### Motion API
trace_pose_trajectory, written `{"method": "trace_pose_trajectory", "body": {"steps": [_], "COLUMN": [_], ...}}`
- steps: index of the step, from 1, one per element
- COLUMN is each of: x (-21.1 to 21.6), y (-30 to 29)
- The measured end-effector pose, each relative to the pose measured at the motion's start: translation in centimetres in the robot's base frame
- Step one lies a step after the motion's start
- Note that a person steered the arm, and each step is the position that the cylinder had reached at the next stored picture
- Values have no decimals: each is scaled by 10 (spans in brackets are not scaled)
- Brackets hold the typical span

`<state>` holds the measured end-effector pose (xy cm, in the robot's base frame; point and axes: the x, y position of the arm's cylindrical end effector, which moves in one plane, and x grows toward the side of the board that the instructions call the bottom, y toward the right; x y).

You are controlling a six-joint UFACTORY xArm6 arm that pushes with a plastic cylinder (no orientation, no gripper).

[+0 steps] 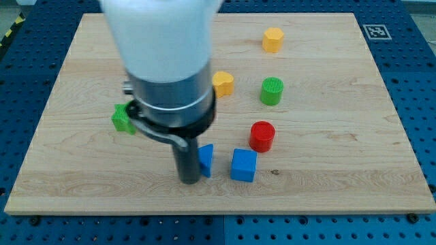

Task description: Slide the blue triangle along with blue cube to right

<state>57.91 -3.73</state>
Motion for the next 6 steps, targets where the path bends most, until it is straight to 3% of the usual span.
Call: {"method": "trace_pose_trajectory", "body": {"steps": [1,2,3,5,6], "x": [0,-15,-33,-22,-25], "y": [-7,-50,-23,42,30]}}
